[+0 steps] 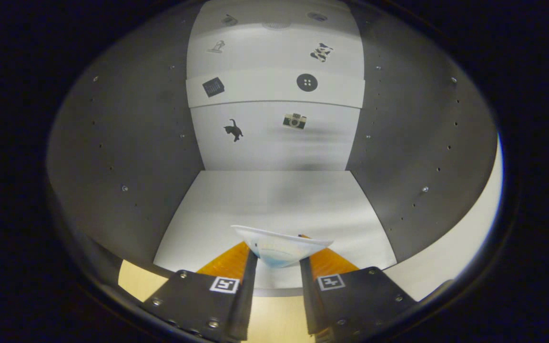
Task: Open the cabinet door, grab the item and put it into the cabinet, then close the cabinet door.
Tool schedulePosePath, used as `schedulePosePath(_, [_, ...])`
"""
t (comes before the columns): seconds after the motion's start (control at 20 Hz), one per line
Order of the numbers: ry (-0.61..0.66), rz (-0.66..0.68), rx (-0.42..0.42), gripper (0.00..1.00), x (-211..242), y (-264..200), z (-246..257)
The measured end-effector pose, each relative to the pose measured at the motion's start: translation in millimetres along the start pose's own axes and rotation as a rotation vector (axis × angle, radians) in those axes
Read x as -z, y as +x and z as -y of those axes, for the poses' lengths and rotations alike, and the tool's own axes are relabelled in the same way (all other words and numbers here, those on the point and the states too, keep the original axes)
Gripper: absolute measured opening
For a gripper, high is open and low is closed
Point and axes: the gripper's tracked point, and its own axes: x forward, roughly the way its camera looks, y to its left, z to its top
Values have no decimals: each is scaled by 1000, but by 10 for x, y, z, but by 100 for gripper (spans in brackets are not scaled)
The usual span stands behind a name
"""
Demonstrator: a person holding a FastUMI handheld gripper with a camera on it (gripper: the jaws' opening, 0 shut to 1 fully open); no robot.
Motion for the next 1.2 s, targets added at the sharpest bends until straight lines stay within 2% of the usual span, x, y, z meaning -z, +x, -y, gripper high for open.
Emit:
schedulePosePath(0.4, [19, 37, -15, 50, -76, -18, -19])
schedulePosePath(0.5, [12, 46, -16, 56, -92, -44, -5])
schedulePosePath(0.75, [-26, 81, -29, 56, -97, -130, -38])
schedulePosePath(0.95, [-64, 160, -22, 57, -159, -303, -27])
schedulePosePath(1.2, [-72, 308, -48, 59, -259, -786, -24])
